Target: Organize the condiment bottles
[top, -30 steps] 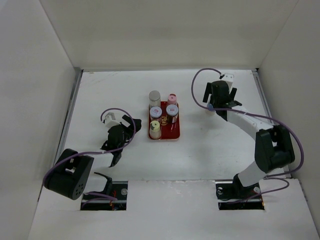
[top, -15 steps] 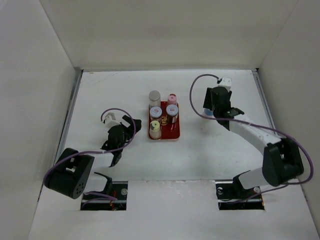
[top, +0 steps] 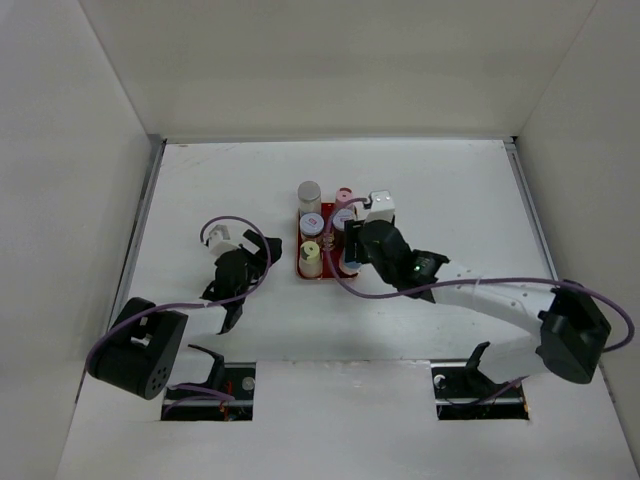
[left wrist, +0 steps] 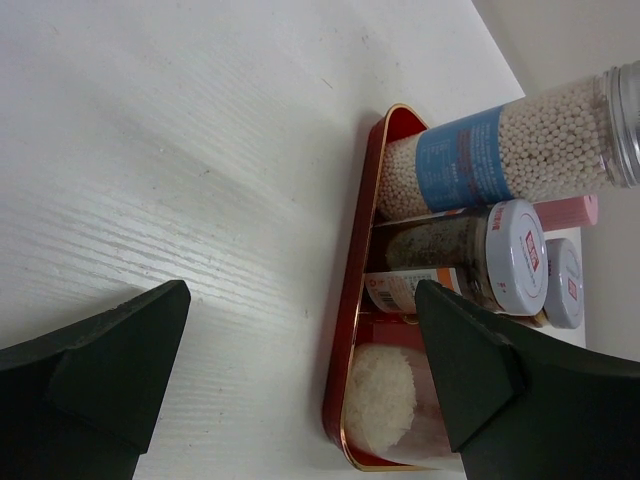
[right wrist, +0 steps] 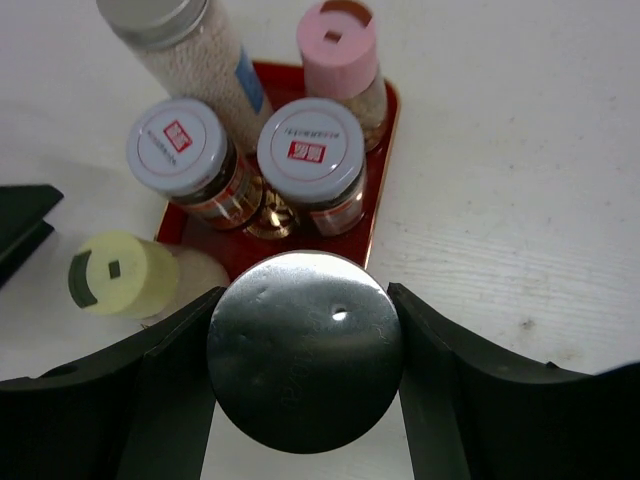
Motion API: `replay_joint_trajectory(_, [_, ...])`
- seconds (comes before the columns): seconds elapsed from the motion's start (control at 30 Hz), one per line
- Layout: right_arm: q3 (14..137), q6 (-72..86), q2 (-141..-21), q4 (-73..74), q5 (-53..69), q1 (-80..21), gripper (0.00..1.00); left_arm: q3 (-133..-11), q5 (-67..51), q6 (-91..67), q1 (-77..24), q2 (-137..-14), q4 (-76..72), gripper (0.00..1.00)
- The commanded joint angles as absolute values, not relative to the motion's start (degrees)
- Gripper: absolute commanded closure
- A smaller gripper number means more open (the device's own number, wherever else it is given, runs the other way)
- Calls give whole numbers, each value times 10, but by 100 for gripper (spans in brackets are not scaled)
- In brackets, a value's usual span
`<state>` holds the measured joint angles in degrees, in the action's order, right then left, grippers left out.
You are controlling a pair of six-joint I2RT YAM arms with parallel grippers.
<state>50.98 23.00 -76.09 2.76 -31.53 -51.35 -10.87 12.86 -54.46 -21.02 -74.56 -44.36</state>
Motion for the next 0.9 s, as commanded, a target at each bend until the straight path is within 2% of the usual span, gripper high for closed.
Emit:
replay_joint_trajectory(0.0, [560,235,-786,-41,-344,-524,44,-112,127,-547,-204,-734,-462,0])
replay_joint_trajectory(0.17, [569,225,-843,-54,-360,-538,42,-113,126,-548,-205,-732,-462,0])
replay_joint_trajectory(0.27, [572,214,-863,-50,-381,-548,36,-116,120,-548,-203,-745,-461,0])
replay_joint_trajectory(0.43, [576,209,-860,-49,-383,-551,11,-118,134,-548,-204,-735,-445,0])
replay_joint_trajectory(0.47, [575,207,-853,-48,-385,-551,0,-119,135,-548,-204,-734,-442,0])
replay_joint_trajectory(0.73, [514,214,-712,-51,-430,-555,0,-139,138,-546,-208,-736,-397,0])
replay_joint_trajectory(0.87, [434,256,-625,-44,-459,-495,0,-153,142,-546,-210,-735,-366,0])
